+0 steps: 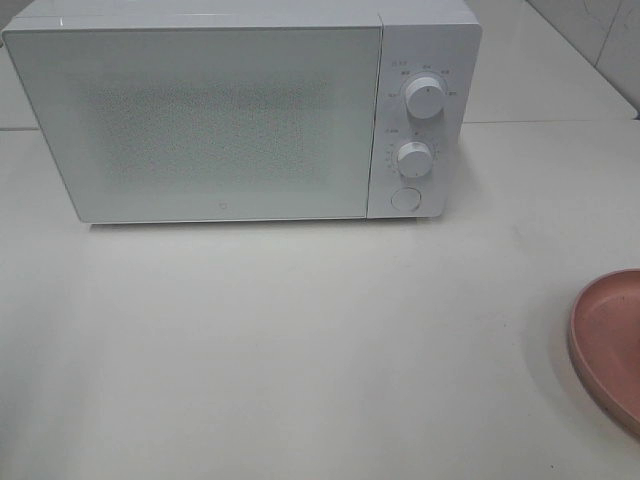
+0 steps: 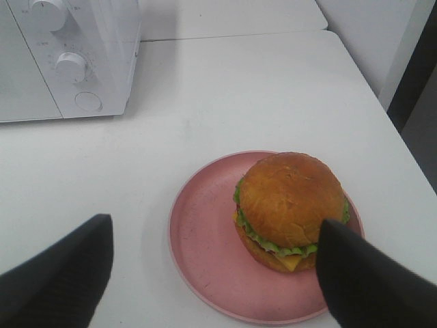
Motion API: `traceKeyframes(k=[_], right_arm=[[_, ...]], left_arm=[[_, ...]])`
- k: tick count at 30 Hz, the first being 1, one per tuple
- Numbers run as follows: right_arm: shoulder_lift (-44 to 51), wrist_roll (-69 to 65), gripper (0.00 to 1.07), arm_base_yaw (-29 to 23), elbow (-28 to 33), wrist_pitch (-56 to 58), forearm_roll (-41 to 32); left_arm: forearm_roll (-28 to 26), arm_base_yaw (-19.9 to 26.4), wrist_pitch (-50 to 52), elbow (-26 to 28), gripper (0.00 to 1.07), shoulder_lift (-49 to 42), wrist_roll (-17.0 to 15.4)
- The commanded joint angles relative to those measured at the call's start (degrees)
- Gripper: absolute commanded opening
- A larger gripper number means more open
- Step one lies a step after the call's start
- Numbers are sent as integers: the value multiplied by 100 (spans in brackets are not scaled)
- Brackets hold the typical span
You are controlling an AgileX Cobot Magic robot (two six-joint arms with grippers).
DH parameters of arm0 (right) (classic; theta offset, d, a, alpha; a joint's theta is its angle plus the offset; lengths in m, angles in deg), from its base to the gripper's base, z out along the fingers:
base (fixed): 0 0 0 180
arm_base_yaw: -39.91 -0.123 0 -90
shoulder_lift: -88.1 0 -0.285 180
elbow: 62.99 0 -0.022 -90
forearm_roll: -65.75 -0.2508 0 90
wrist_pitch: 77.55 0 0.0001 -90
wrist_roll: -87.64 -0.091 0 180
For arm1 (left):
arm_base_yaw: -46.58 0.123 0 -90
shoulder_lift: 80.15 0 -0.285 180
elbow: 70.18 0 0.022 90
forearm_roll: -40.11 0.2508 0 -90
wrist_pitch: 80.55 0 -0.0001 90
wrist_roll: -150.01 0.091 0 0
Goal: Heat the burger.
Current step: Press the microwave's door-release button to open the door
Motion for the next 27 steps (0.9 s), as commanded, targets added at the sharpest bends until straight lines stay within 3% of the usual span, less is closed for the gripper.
traceKeyframes(k=[1, 14, 21, 27], right_arm=[[138, 74, 76, 17, -6, -29, 34], [138, 74, 76, 17, -6, -29, 34], [138, 74, 76, 17, -6, -29, 34], [132, 74, 76, 17, -6, -29, 34]], left_arm=[[17, 17, 46, -40, 98, -464, 17], [11, 17, 52, -40, 98, -1896, 17], [11, 476, 57, -40, 98, -2928, 17], [34, 584, 57, -52, 98, -3019, 11]])
